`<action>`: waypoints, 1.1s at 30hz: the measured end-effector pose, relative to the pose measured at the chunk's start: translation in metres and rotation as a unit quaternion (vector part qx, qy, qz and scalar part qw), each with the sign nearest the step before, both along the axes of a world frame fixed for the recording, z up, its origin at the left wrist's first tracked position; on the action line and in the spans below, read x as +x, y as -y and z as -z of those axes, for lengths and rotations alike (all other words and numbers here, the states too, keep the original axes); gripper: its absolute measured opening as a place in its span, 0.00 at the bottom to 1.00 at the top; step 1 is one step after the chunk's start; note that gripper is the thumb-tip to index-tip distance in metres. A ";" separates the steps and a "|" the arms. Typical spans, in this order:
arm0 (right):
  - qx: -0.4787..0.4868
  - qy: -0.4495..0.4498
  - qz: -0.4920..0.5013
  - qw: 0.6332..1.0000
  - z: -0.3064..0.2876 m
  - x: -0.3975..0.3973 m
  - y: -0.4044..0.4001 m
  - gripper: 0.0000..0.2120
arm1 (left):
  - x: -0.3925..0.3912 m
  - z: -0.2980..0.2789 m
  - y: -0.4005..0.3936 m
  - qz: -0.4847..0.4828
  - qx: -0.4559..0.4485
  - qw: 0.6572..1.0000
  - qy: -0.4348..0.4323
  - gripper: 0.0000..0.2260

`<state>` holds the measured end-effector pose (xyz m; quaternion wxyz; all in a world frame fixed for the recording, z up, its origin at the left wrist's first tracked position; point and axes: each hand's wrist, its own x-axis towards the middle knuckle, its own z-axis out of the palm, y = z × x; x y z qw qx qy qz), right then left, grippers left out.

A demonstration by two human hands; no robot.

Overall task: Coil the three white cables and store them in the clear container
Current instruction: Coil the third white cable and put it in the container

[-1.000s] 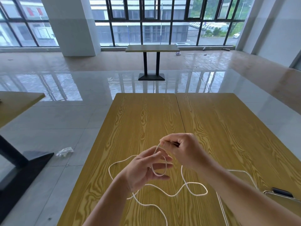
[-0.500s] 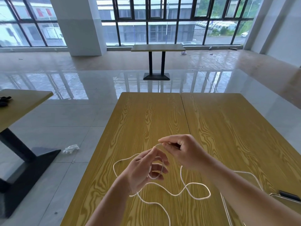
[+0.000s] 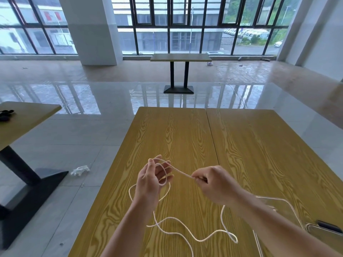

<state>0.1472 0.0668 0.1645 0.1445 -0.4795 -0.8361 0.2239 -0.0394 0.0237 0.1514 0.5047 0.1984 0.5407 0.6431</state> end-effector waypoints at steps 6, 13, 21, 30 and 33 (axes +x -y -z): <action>-0.025 0.017 -0.034 0.999 0.009 -0.011 0.016 0.11 | 0.004 0.003 -0.006 -0.045 -0.034 0.996 0.064 0.19; -0.056 0.006 -0.070 0.996 0.012 -0.016 0.025 0.11 | -0.001 0.006 -0.011 -0.060 -0.028 0.975 0.213 0.19; -0.098 -0.008 -0.109 0.989 0.001 -0.009 0.034 0.12 | -0.026 0.017 -0.018 -0.107 -0.054 0.967 0.223 0.16; -0.113 -0.023 -0.153 0.981 -0.036 -0.005 0.034 0.09 | -0.041 0.016 -0.026 -0.115 -0.063 0.975 0.180 0.16; -0.077 -0.049 -0.143 0.986 -0.044 -0.010 0.031 0.08 | -0.028 0.006 -0.020 -0.036 -0.083 0.991 0.096 0.17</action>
